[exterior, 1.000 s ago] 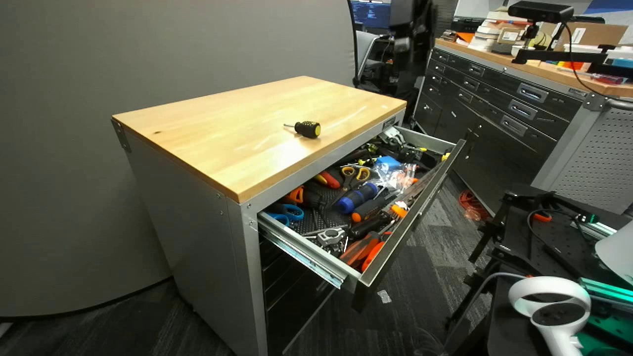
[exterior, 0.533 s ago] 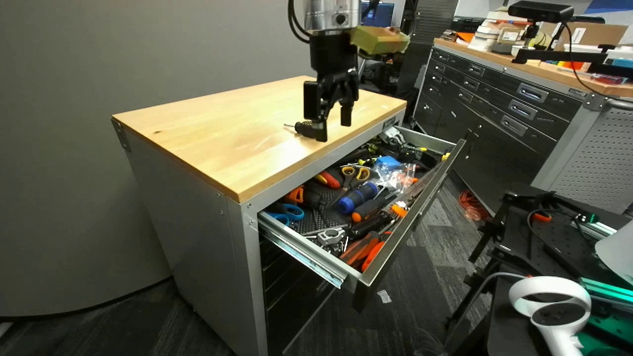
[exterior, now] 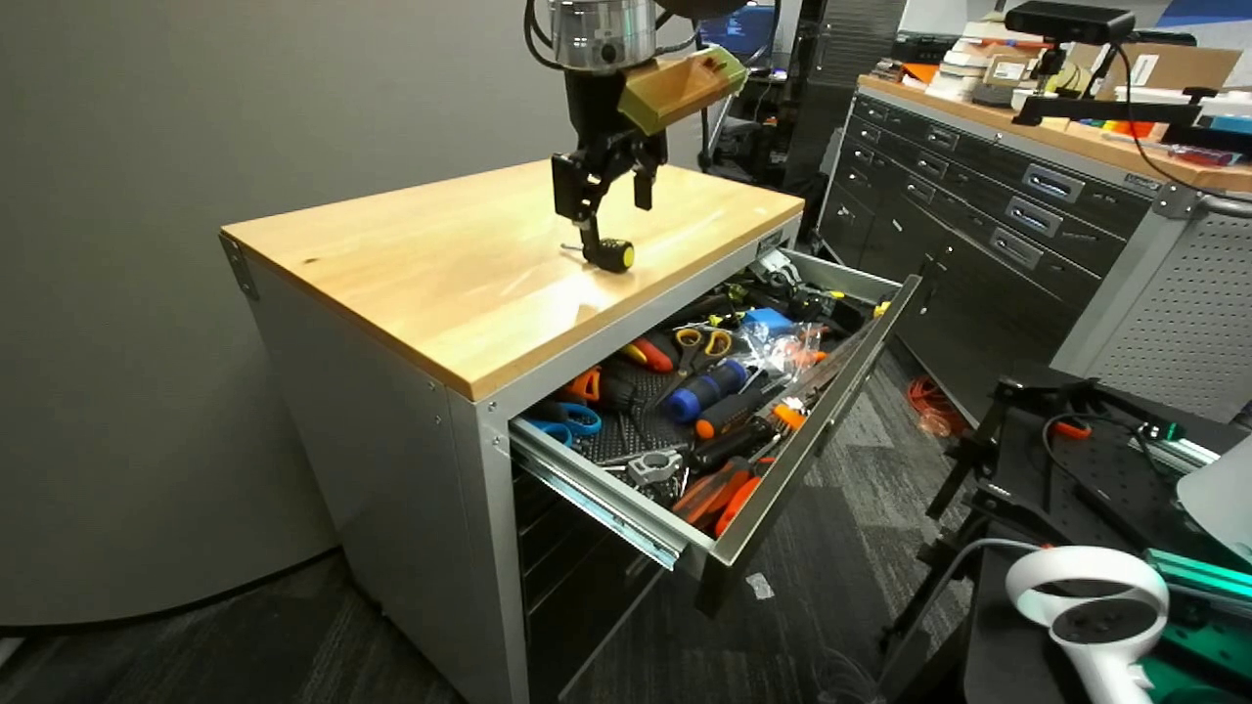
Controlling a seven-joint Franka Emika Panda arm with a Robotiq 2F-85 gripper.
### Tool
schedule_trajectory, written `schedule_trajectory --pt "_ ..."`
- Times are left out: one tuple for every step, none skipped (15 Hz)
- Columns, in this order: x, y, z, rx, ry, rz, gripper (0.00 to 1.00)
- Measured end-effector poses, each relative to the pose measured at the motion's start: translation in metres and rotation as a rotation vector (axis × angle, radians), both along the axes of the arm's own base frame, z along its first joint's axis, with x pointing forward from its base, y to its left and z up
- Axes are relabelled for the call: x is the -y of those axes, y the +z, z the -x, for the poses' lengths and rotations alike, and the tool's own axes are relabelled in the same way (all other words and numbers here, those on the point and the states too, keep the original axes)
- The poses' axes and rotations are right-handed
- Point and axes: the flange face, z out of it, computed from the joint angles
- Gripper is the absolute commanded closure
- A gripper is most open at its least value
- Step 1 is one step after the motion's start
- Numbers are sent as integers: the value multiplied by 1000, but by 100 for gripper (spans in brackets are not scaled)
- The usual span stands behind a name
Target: Put the screwdriver in the drawer and close it
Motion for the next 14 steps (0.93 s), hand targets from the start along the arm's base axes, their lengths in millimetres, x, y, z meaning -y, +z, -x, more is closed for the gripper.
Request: schedule_trajectory --pt "4 -2 -2 2 -15 5 34" --pt "6 -7 -3 -2 -27 9 42" --pt "8 -13 -3 -10 -35 11 51" --pt "8 -20 -2 -23 -42 6 58" --pt "6 -29 -1 -42 -54 -7 65" --pt "5 -36 0 -58 -67 -22 73" --pt "6 -41 1 -72 -81 -34 76" --pt "8 -40 0 -74 -92 -40 75" --pt "10 -39 -1 -78 -106 -54 73" --pt "12 -39 -1 -80 -117 -63 74" --pt "14 -38 -2 -80 -127 -70 74" --pt "16 -38 -2 -79 -140 -73 74" --pt "20 -36 -1 -76 -158 -73 74" --pt "25 -33 0 -71 -178 -71 75"
